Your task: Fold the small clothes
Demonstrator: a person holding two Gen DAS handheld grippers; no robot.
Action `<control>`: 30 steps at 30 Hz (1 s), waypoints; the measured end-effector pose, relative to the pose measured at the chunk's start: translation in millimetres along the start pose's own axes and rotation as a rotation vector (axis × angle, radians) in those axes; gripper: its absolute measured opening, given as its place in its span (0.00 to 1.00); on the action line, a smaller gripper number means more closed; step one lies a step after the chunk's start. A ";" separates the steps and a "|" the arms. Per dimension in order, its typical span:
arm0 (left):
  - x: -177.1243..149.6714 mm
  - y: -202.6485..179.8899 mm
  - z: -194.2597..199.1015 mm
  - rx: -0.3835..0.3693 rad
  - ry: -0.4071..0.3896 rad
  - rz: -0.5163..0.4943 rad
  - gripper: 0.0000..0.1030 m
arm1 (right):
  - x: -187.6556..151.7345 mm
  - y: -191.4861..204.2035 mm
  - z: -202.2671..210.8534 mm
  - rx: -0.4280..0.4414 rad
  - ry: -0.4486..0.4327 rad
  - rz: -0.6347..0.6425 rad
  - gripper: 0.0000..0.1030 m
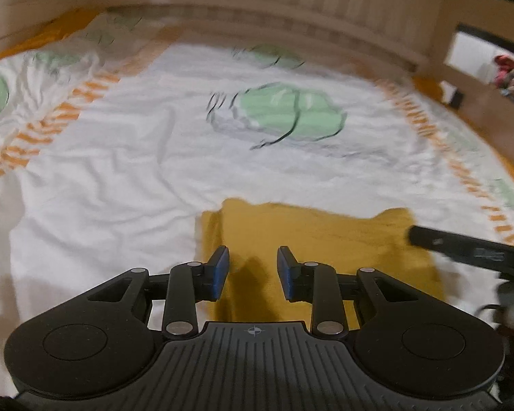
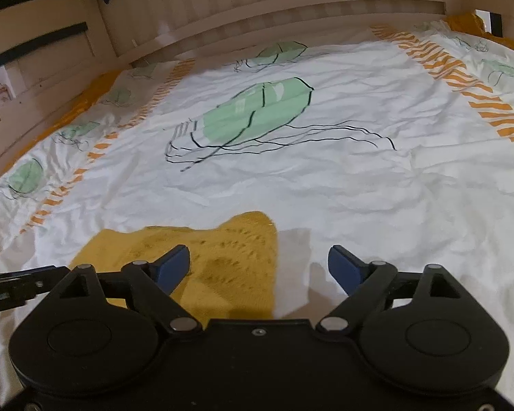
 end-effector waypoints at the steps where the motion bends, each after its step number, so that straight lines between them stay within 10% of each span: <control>1: -1.8 3.2 -6.8 0.019 0.017 0.004 0.29 | 0.0 -1.6 -5.1 -0.013 0.009 0.005 0.86; 16: -6.7 16.7 -9.3 0.106 0.058 0.026 0.66 | 2.0 -5.8 -0.6 -0.059 0.004 0.028 0.99; 30: -13.6 -10.8 50.4 0.146 0.054 -0.013 0.66 | -13.5 8.0 83.1 -0.048 -0.051 0.005 1.00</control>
Point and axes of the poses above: each gripper's, at about its wrist camera, not at the fingertips, and z roughly against the way its jaws point, y to its left, x to its top, the point moved 1 cm from there along -z, roughly the way its jaws point, and after that the axes turned 8 degrees about -x, right-handed, at the moved point
